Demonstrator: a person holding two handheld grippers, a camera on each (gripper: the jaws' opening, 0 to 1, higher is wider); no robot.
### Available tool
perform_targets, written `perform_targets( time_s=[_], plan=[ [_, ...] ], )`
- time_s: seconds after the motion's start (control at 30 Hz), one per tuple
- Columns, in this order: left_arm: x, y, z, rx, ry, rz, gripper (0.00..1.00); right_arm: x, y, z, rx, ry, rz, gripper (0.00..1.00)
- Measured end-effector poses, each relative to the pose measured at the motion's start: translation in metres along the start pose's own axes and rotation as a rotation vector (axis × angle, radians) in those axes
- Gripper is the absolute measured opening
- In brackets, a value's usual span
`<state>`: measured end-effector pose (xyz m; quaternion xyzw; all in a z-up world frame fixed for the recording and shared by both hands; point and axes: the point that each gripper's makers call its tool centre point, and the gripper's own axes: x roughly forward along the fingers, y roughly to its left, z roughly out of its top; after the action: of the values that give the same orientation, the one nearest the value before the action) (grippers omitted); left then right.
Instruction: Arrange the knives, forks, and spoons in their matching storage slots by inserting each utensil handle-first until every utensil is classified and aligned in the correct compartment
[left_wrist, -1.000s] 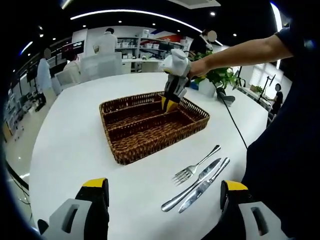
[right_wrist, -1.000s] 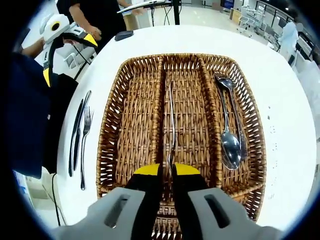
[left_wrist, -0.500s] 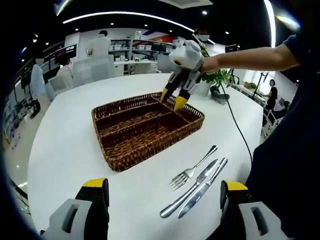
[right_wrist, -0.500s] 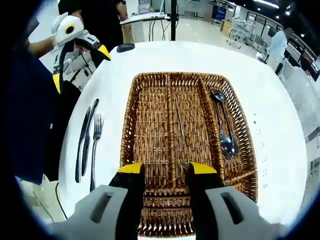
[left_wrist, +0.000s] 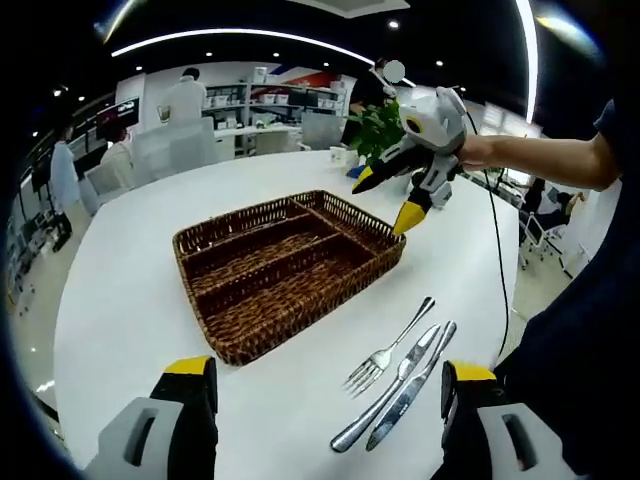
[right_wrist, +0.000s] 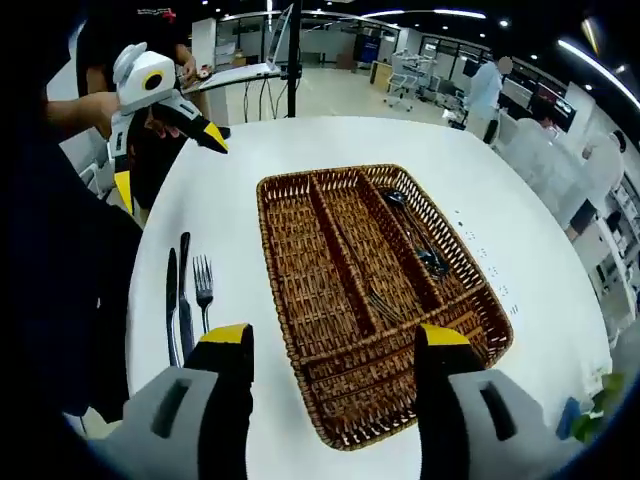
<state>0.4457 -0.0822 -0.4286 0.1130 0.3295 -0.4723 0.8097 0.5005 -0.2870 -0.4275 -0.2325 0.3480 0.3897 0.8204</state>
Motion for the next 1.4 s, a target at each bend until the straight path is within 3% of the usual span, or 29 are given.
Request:
perform_targets(
  time_s=[0.07,0.37,0.63,0.87,1.17,1.4],
  plan=[
    [0.0,0.002,0.003,0.002,-0.009,0.006,1.0,-0.008,0.005,-0.001,0.072,-0.043,-0.039,0.73],
    [0.002,0.005,0.009,-0.014,-0.019,-0.003,1.0,-0.035,0.022,-0.024,0.268,-0.104,-0.145,0.83],
    [0.003,0.003,0.014,-0.028,-0.037,-0.021,1.0,-0.055,0.034,-0.048,0.411,-0.119,-0.231,0.88],
    [0.0,0.002,0.012,-0.022,-0.036,-0.025,1.0,-0.073,0.04,-0.058,0.429,-0.105,-0.296,0.87],
    [0.0,-0.002,0.008,-0.012,-0.019,-0.041,0.95,-0.072,0.047,-0.053,0.412,-0.096,-0.296,0.86],
    [0.013,-0.024,-0.007,-0.015,0.045,-0.128,0.83,-0.066,0.056,-0.054,0.402,-0.088,-0.282,0.83]
  ],
)
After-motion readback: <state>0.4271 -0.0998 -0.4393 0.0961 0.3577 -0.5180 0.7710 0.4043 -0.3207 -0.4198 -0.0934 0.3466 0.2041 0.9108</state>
